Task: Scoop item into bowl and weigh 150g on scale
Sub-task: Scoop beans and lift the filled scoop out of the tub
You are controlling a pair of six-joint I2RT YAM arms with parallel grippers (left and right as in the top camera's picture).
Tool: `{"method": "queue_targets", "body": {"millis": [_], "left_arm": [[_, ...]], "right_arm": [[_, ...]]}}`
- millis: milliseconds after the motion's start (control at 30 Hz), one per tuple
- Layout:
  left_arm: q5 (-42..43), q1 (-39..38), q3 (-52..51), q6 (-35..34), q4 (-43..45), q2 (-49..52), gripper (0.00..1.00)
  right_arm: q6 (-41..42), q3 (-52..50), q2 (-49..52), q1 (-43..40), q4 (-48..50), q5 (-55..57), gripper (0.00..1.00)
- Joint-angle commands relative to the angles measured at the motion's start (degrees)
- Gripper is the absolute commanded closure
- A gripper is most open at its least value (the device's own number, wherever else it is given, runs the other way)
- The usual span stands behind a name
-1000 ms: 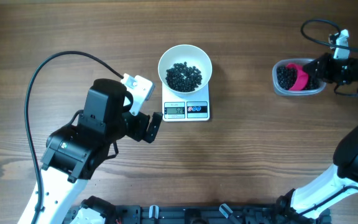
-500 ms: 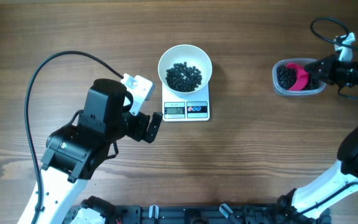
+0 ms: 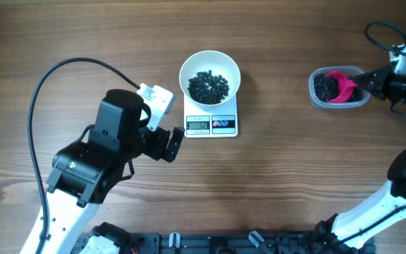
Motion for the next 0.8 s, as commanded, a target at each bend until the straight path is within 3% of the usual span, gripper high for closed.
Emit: {"method": "queue_targets", "body": {"millis": [0,767], "left_arm": [[0.87,0.26,0.79,0.48,0.15,-0.22,0.0],[0.87,0.26,0.79,0.48,0.13,-0.22,0.0]], "right_arm": [[-1.2,-0.68,1.27,-0.68,-0.15,-1.64,0.96],[-3.13,-0.68,1.27,-6.56,0.02,-13.57,0.96]]}}
